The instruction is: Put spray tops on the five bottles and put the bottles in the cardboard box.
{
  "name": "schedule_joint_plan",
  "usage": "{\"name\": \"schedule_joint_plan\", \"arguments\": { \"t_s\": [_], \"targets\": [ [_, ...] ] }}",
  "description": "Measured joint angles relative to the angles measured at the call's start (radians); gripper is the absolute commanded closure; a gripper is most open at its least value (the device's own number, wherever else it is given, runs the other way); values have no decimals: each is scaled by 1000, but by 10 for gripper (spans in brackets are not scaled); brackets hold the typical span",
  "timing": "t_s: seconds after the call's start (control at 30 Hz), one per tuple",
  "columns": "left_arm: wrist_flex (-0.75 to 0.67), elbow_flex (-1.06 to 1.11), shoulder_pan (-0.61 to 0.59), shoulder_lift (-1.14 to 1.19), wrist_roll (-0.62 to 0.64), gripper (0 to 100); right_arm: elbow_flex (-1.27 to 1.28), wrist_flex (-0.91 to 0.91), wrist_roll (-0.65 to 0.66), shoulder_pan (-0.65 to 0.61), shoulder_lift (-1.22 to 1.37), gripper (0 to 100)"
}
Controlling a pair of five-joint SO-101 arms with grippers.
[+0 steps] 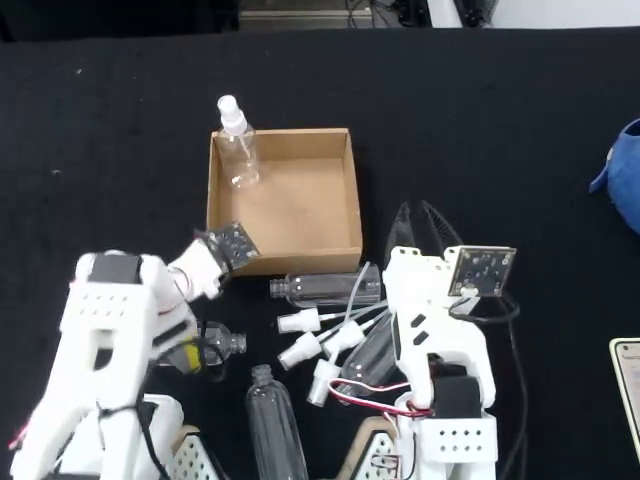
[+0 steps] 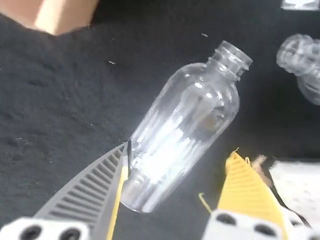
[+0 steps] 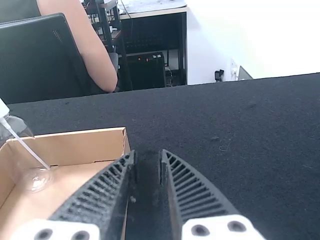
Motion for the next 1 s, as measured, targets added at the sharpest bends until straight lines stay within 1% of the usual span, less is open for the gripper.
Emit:
{"name": "schedule_joint_plan", "arguments": {
  "t_s": [0.1,0.23,0.4,0.67,0.8,0.87,0.93,1.0],
  "targets": [
    [-58,97,0,-83,0,829,0,0,0,0,0,932],
    [-146,199,-9,-132,0,829,0,0,0,0,0,932],
    [-184,222,-20,-138,6,829,0,0,0,0,0,932],
    [-170,247,-21,-140,58,848,0,0,0,0,0,932],
    [-124,276,-21,-152,55,980,0,0,0,0,0,932],
    [-110,281,-21,-155,48,957,0,0,0,0,0,932],
    [-83,281,-21,-155,44,974,0,0,0,0,0,932],
    [-58,279,-23,-158,44,970,0,0,0,0,0,932]
  ]
}}
